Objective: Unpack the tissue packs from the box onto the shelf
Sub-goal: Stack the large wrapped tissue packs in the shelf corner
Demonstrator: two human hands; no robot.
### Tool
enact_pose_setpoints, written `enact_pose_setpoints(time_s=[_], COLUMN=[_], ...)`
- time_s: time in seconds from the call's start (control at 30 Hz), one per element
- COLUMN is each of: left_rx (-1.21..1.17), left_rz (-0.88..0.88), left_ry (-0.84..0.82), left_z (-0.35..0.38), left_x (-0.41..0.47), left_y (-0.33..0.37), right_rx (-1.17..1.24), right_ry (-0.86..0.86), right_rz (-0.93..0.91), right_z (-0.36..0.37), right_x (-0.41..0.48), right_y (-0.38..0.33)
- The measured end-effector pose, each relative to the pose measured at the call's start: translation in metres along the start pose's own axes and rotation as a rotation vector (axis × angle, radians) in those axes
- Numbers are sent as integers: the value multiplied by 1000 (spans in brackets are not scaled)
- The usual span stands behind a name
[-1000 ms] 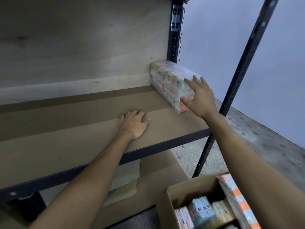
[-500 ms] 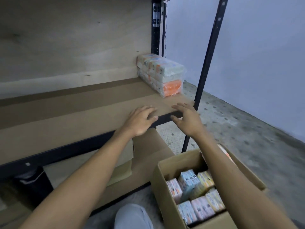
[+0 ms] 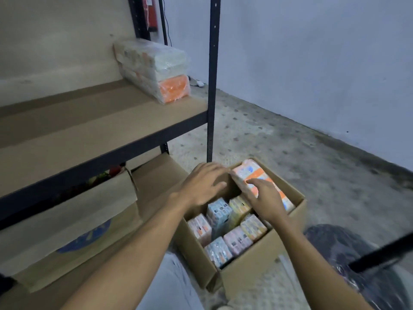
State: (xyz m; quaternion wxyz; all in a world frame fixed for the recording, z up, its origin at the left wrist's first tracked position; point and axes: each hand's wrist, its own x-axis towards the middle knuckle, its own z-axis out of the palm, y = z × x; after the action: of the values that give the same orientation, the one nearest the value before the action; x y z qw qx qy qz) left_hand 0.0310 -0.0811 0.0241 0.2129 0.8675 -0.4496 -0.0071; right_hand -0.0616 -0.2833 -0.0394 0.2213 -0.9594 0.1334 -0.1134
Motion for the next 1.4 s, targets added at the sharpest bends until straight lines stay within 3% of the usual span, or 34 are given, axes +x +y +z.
enact_pose_setpoints(time_s=[0.33,0.63,0.83,1.07,1.4], left_rx=[234,273,335,369,268], left_rz=[169,284,424,513,492], left_ry=[-195,-293,-171,-139,-2], left_z=[103,170,195,205,197], left_x=[75,134,153,176,173], left_y=[-18,-38,-57,-75,-62], right_rx=[-47,-107,-74,-181,-120], right_ry=[-26,-109,-203,-303,-226], right_rz=[203,276,295,314,305], right_z=[48,69,70,72,68], right_x=[-4,26,38,41,35], right_y=[70,102,115,117,114])
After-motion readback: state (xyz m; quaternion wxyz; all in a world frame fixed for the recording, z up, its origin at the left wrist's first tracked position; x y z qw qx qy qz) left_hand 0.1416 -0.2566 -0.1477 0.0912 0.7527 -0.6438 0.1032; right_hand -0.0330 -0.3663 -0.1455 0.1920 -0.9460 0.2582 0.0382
